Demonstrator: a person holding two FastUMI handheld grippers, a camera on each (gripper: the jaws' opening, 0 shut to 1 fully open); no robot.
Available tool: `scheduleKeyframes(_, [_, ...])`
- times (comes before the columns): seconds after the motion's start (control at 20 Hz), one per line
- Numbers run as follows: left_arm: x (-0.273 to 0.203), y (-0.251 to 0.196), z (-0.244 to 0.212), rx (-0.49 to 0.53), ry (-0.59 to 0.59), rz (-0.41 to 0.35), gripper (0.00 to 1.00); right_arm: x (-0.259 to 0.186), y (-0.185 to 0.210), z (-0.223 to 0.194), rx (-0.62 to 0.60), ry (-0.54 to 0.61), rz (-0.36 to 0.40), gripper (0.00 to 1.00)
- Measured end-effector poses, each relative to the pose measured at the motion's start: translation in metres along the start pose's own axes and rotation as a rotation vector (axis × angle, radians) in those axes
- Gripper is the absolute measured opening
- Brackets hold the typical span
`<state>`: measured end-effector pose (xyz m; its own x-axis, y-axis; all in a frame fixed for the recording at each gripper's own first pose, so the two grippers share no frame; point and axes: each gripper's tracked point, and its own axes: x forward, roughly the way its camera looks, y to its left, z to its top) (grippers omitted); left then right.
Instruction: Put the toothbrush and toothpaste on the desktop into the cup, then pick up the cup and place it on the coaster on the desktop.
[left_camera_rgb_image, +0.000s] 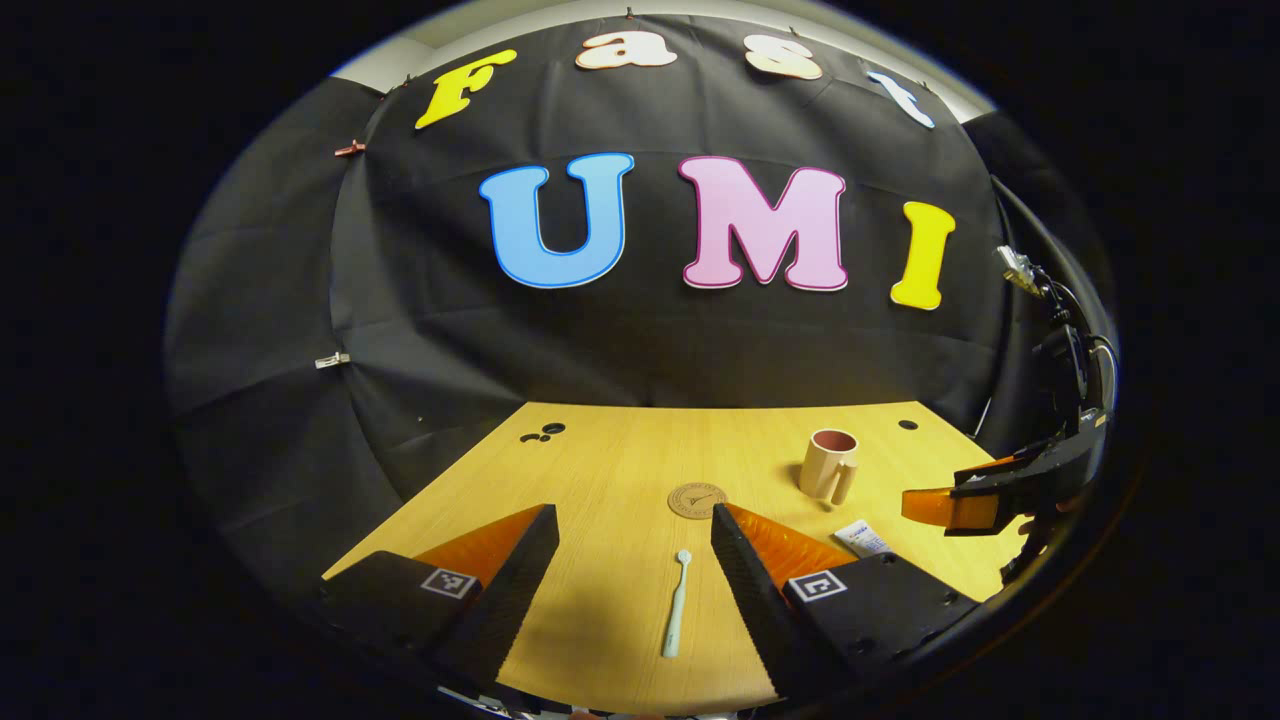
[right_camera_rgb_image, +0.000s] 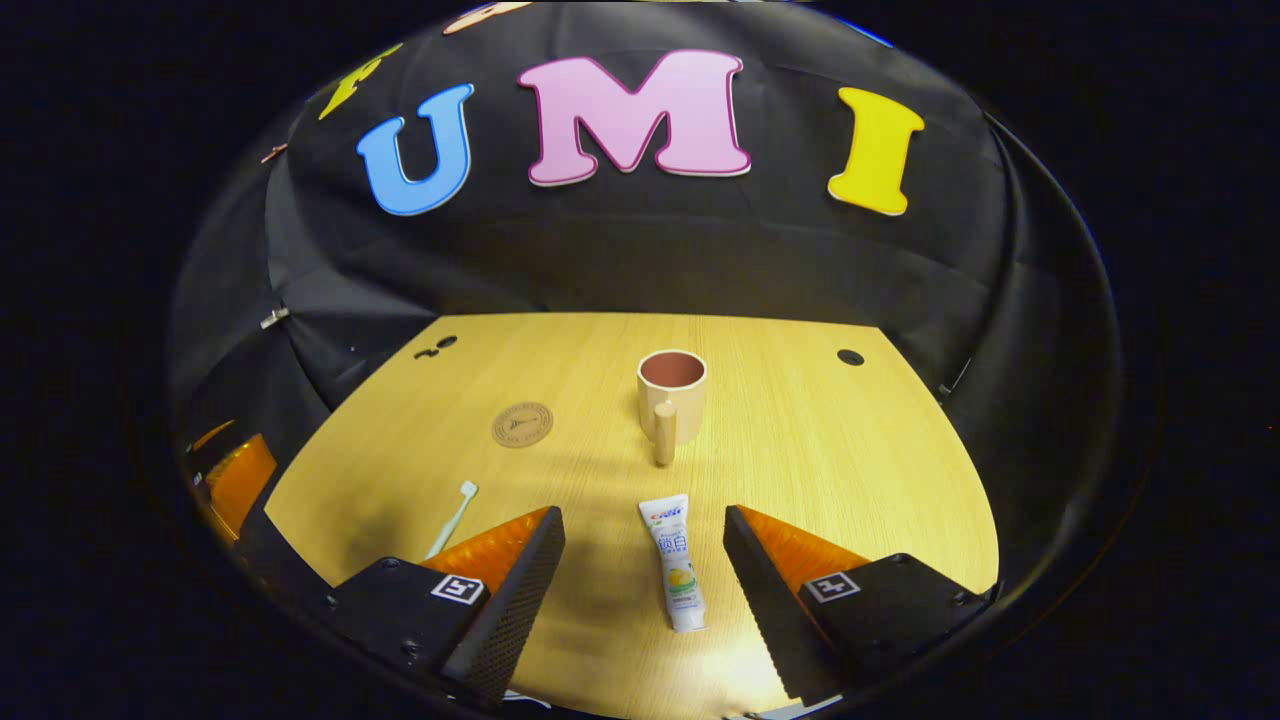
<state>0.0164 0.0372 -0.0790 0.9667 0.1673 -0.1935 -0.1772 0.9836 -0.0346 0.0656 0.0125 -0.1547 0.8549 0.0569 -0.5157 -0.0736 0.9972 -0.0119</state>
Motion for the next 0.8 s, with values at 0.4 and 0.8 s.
scheduleKeyframes(0.4, [0.023,0.002,-0.030,-0.002,0.094,0.086,0.97,0.049,-0.007,-0.034,-0.039,0.178,0.029,0.99])
scheduleKeyframes(0.8, [0.040,-0.013,-0.059,0.029,0.203,0.117,0.98,0.098,-0.016,-0.089,-0.085,0.372,0.030,0.99])
